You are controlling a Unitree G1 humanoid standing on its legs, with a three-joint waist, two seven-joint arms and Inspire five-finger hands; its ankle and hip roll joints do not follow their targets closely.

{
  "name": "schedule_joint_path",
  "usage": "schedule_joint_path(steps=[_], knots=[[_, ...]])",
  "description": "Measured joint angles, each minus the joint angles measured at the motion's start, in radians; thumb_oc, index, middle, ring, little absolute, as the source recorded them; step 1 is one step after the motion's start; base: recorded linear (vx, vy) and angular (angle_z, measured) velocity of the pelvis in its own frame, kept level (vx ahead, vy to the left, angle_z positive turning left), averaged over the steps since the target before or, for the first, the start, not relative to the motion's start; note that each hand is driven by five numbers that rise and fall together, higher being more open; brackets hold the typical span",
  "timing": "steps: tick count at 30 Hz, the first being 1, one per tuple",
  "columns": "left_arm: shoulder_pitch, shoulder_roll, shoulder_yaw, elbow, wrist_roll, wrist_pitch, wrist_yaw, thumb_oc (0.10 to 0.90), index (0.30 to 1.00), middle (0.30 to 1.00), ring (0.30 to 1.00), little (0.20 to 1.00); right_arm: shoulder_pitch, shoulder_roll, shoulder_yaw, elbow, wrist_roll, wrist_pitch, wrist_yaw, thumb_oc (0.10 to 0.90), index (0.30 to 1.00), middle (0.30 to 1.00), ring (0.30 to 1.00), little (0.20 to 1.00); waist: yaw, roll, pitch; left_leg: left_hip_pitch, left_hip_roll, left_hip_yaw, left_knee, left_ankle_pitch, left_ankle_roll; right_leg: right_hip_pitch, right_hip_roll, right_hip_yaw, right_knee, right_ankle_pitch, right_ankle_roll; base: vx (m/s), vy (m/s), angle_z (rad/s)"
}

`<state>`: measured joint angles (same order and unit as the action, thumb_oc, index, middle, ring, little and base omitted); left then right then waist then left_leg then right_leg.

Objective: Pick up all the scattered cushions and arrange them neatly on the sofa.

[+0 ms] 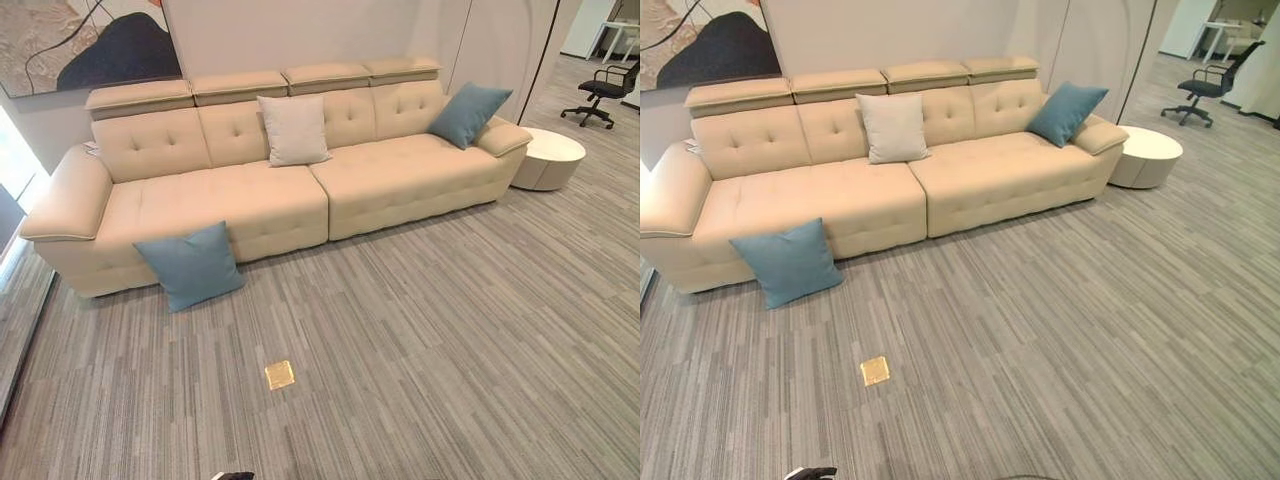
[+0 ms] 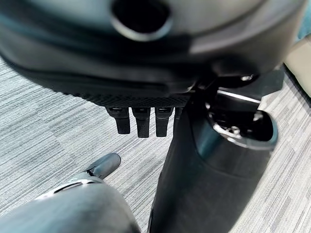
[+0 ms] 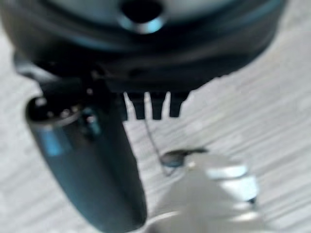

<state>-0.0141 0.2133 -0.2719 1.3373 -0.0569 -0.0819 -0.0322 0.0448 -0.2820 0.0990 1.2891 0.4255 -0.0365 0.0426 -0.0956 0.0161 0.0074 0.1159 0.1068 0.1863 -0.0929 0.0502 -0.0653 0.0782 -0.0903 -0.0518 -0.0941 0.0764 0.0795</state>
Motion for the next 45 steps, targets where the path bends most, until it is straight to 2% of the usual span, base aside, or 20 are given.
schedule_joint_path(steps=[14, 18, 27, 30, 31, 33, 34, 35, 36, 37, 38, 39, 40, 41, 42, 43, 44, 45], knots=[[0.001, -0.004, 0.002, 0.018, -0.022, -0.002, 0.002, 0.800, 0.900, 0.900, 0.900, 0.900, -0.006, -0.002, 0.018, 0.000, 0.025, -0.003, 0.000, 0.800, 0.900, 0.900, 0.900, 0.900, 0.004, 0.022, -0.007, -0.030, 0.005, -0.031, 0.003, 0.006, -0.008, -0.012, 0.003, -0.030, -0.004, -0.004, 0.000, 0.02, -0.044, 0.06], [-0.006, -0.005, 0.013, 0.018, -0.028, -0.002, 0.015, 0.800, 0.900, 0.900, 0.900, 0.900, -0.018, -0.001, 0.057, -0.003, 0.015, -0.003, 0.000, 0.800, 0.900, 0.900, 0.900, 0.900, 0.008, 0.034, 0.001, -0.050, 0.014, -0.037, 0.004, 0.012, -0.015, -0.025, 0.013, -0.040, -0.004, -0.005, 0.000, 0.03, -0.090, 0.05], [-0.022, -0.023, 0.049, 0.017, -0.132, -0.008, 0.045, 0.800, 0.900, 0.900, 0.900, 0.900, -0.059, -0.010, 0.089, -0.008, -0.030, -0.019, -0.006, 0.800, 0.900, 0.900, 0.900, 0.900, 0.033, 0.070, 0.072, -0.091, 0.069, -0.087, 0.018, 0.037, -0.047, -0.033, 0.068, -0.083, -0.004, -0.020, -0.028, 0.01, -0.088, 0.15], [-0.029, -0.024, 0.059, 0.017, -0.140, -0.023, 0.046, 0.800, 0.900, 0.900, 0.900, 0.900, -0.096, -0.017, 0.101, -0.009, -0.039, -0.022, -0.008, 0.800, 0.900, 0.900, 0.900, 0.900, 0.041, 0.078, 0.098, -0.096, 0.090, -0.090, 0.029, 0.050, -0.066, -0.032, 0.094, -0.087, -0.005, -0.024, -0.050, 0.05, -0.119, 0.00], [-0.039, -0.022, 0.060, 0.018, -0.140, -0.023, 0.047, 0.800, 0.900, 0.900, 0.900, 0.900, -0.106, -0.019, 0.118, -0.009, -0.058, -0.022, -0.008, 0.800, 0.900, 0.900, 0.900, 0.900, 0.046, 0.073, 0.104, -0.115, 0.095, -0.095, 0.056, 0.054, -0.073, -0.034, 0.104, -0.089, -0.005, -0.029, -0.057, 0.02, -0.136, 0.06], [-0.075, -0.015, 0.066, 0.018, -0.140, -0.025, 0.050, 0.800, 0.900, 0.900, 0.900, 0.900, -0.120, -0.017, 0.130, -0.011, -0.074, -0.024, -0.008, 0.800, 0.900, 0.900, 0.900, 0.900, 0.054, 0.038, 0.130, -0.176, 0.082, -0.122, 0.135, 0.083, -0.110, -0.039, 0.082, -0.106, -0.006, -0.028, -0.076, -0.02, -0.070, 0.31], [-0.094, -0.013, 0.067, 0.016, -0.141, -0.026, 0.054, 0.800, 0.900, 0.900, 0.900, 0.900, -0.130, -0.016, 0.129, -0.011, -0.078, -0.023, -0.008, 0.800, 0.900, 0.900, 0.900, 0.900, 0.057, 0.024, 0.143, -0.216, 0.074, -0.134, 0.173, 0.112, -0.135, -0.041, 0.080, -0.115, 0.001, -0.026, -0.084, 0.04, -0.084, 0.71], [-0.123, -0.013, 0.065, 0.019, -0.151, -0.025, 0.065, 0.800, 0.900, 0.900, 0.900, 0.900, -0.143, -0.016, 0.130, -0.013, -0.084, -0.021, -0.011, 0.800, 0.900, 0.900, 0.900, 0.900, 0.059, 0.004, 0.165, -0.263, 0.059, -0.133, 0.207, 0.172, -0.149, -0.044, 0.072, -0.145, 0.006, -0.022, -0.103, 0.06, -0.111, 0.86], [-0.147, -0.013, 0.062, 0.011, -0.158, -0.026, 0.071, 0.800, 0.900, 0.900, 0.900, 0.900, -0.152, -0.014, 0.137, -0.017, -0.089, -0.020, -0.016, 0.800, 0.900, 0.900, 0.900, 0.900, 0.059, -0.013, 0.176, -0.298, 0.055, -0.102, 0.221, 0.224, -0.161, -0.053, 0.061, -0.167, 0.006, -0.031, -0.121, 0.06, -0.085, 1.01], [-0.175, -0.012, 0.055, 0.014, -0.162, -0.022, 0.074, 0.800, 0.900, 0.900, 0.900, 0.900, -0.170, -0.014, 0.162, -0.020, -0.091, -0.019, -0.021, 0.800, 0.900, 0.900, 0.900, 0.900, 0.058, -0.035, 0.198, -0.348, 0.058, -0.031, 0.266, 0.276, -0.176, -0.053, 0.050, -0.197, 0.000, -0.027, -0.141, 0.10, -0.019, 0.87], [-0.176, -0.011, 0.062, -0.007, -0.186, -0.023, 0.074, 0.800, 0.900, 0.900, 0.900, 0.900, -0.187, -0.015, 0.184, -0.027, -0.098, -0.020, -0.024, 0.800, 0.900, 0.900, 0.900, 0.900, 0.069, -0.041, 0.217, -0.408, 0.068, 0.043, 0.351, 0.265, -0.177, -0.053, 0.052, -0.212, 0.002, -0.028, -0.150, 0.09, 0.008, 0.69], [-0.172, -0.013, 0.077, -0.037, -0.209, -0.028, 0.068, 0.800, 0.900, 0.900, 0.900, 0.900, -0.191, -0.020, 0.195, -0.046, -0.102, -0.022, -0.026, 0.800, 0.900, 0.900, 0.900, 0.900, 0.081, -0.042, 0.233, -0.443, 0.074, 0.065, 0.403, 0.245, -0.149, -0.053, 0.054, -0.221, 0.002, -0.029, -0.158, 0.17, 0.068, 0.45], [-0.171, -0.015, 0.092, -0.071, -0.236, -0.038, 0.064, 0.800, 0.900, 0.900, 0.900, 0.900, -0.208, -0.024, 0.198, -0.049, -0.108, -0.028, -0.026, 0.800, 0.900, 0.900, 0.900, 0.900, 0.087, -0.045, 0.254, -0.468, 0.060, 0.075, 0.419, 0.188, -0.111, -0.049, 0.055, -0.230, -0.003, -0.032, -0.161, 0.32, 0.155, 0.24], [-0.153, -0.014, 0.100, -0.078, -0.272, -0.044, 0.062, 0.800, 0.900, 0.900, 0.900, 0.900, -0.234, -0.024, 0.195, -0.046, -0.111, -0.032, -0.025, 0.800, 0.900, 0.900, 0.900, 0.900, 0.102, -0.029, 0.257, -0.466, 0.024, 0.061, 0.327, 0.140, -0.087, -0.052, 0.068, -0.238, -0.005, -0.039, -0.154, 0.45, 0.204, 0.06], [-0.145, -0.019, 0.113, -0.061, -0.282, -0.047, 0.061, 0.800, 0.900, 0.900, 0.900, 0.900, -0.246, -0.024, 0.196, -0.044, -0.115, -0.033, -0.025, 0.800, 0.900, 0.900, 0.900, 0.900, 0.107, -0.024, 0.256, -0.447, 0.008, 0.025, 0.247, 0.134, -0.092, -0.051, 0.076, -0.237, -0.004, -0.047, -0.143, 0.50, 0.199, -0.23], [-0.142, -0.025, 0.147, 0.002, -0.301, -0.050, 0.061, 0.800, 0.900, 0.900, 0.900, 0.900, -0.255, -0.019, 0.201, -0.040, -0.123, -0.034, -0.026, 0.800, 0.900, 0.900, 0.900, 0.900, 0.124, -0.002, 0.243, -0.407, 0.001, -0.029, 0.067, 0.137, -0.098, -0.049, 0.102, -0.237, -0.005, -0.056, -0.135, 0.41, 0.126, -0.24], [-0.147, -0.029, 0.176, 0.032, -0.312, -0.049, 0.064, 0.800, 0.900, 0.900, 0.900, 0.900, -0.256, -0.017, 0.208, -0.041, -0.132, -0.036, -0.026, 0.800, 0.900, 0.900, 0.900, 0.900, 0.129, 0.008, 0.238, -0.401, 0.005, -0.064, -0.007, 0.142, -0.105, -0.047, 0.118, -0.235, -0.005, -0.061, -0.138, 0.42, 0.141, -0.23], [-0.154, -0.027, 0.221, 0.061, -0.330, -0.054, 0.065, 0.800, 0.900, 0.900, 0.900, 0.900, -0.261, -0.013, 0.222, -0.037, -0.145, -0.034, -0.028, 0.800, 0.900, 0.900, 0.900, 0.900, 0.145, 0.013, 0.240, -0.411, 0.014, -0.104, -0.005, 0.143, -0.110, -0.037, 0.132, -0.225, -0.005, -0.067, -0.142, 0.40, 0.185, -0.32]])
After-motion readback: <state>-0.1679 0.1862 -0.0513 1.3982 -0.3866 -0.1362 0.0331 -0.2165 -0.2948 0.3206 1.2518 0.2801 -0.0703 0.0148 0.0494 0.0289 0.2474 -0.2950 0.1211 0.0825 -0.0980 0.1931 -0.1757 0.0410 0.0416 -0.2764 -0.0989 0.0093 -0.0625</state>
